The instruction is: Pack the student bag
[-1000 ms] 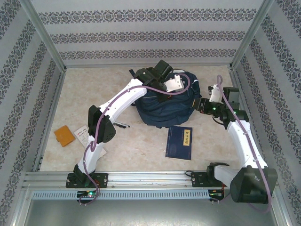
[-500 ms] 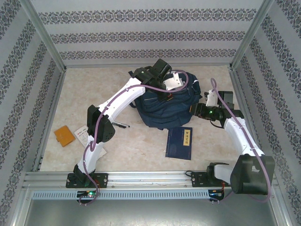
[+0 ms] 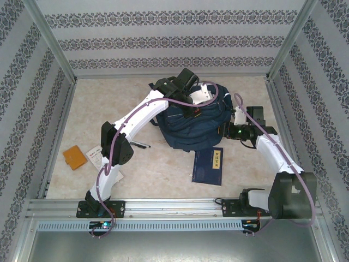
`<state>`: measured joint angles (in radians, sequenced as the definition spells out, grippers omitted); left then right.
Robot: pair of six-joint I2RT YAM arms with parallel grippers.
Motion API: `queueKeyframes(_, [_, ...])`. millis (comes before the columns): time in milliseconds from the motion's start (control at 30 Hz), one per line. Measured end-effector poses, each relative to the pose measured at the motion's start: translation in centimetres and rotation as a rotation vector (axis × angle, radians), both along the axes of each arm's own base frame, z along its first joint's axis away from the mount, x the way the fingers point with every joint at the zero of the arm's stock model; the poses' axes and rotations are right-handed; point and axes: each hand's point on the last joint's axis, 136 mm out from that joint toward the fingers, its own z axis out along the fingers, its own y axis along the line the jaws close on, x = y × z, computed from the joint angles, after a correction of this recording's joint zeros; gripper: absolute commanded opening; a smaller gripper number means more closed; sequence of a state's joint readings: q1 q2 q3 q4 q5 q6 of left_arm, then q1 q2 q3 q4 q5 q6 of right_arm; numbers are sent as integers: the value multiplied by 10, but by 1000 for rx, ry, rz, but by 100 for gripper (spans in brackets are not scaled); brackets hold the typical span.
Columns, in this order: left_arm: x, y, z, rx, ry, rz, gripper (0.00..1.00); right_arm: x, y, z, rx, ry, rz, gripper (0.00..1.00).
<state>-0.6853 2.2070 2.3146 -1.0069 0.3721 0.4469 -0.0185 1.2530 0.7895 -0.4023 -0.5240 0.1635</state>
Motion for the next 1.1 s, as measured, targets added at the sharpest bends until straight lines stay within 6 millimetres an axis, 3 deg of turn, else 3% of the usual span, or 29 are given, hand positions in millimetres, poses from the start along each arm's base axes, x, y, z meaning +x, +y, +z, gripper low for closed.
queueKeyframes(100, [0, 0, 0, -1, 1, -1, 0, 1, -2, -2, -17, -10, 2, 2])
queueKeyframes(133, [0, 0, 0, -1, 1, -1, 0, 1, -1, -2, -21, -13, 7, 0])
queueKeyframes(333, [1, 0, 0, 0, 3, 12, 0, -4, 5, 6, -23, -35, 31, 0])
queueKeyframes(533, [4, 2, -1, 5, 7, 47, 0, -27, 24, 23, 13, -49, 93, 0])
queueKeyframes(900, [8, 3, -6, 1, 38, 110, 0, -82, 125, 28, 92, -40, 476, 0])
queueKeyframes(1033, [7, 3, -10, 8, 53, 115, 0, -86, 156, 33, 145, -66, 544, 10])
queueKeyframes(1100, [6, 3, -11, 10, 55, 115, 0, -84, 162, 37, 167, -75, 541, 29])
